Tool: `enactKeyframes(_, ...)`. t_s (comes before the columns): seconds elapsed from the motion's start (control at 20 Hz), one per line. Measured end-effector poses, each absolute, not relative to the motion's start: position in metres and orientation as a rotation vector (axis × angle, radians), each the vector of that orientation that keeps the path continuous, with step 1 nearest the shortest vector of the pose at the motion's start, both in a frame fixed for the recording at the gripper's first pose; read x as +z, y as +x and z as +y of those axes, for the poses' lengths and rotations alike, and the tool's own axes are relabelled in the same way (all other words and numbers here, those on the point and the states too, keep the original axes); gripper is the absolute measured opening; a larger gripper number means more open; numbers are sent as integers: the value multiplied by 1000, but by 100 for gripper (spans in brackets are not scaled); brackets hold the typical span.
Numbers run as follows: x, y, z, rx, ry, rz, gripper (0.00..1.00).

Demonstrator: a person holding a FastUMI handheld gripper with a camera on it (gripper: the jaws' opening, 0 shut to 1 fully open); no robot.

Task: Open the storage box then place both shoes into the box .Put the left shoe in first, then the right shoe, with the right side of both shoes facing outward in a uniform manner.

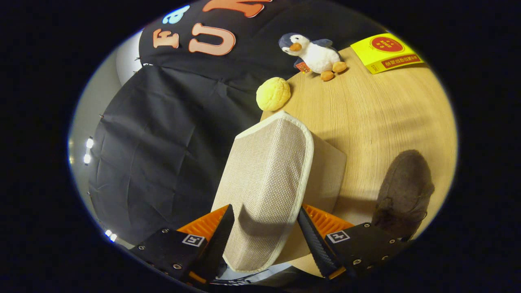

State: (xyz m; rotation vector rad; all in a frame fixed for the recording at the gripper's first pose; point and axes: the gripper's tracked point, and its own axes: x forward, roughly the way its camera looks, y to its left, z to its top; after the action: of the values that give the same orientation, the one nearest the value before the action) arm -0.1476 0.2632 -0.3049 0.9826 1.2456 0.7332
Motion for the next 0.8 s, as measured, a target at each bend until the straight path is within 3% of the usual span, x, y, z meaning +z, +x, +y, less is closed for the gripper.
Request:
enactKeyframes(0.4, -248, -122, 244, 726, 1222, 1117, 58)
enactKeyframes(0.65, -216, -97, 249, 694, 1191, 1015, 26)
enactKeyframes(0.8, -180, -88, 264, 743, 1198, 957, 17)
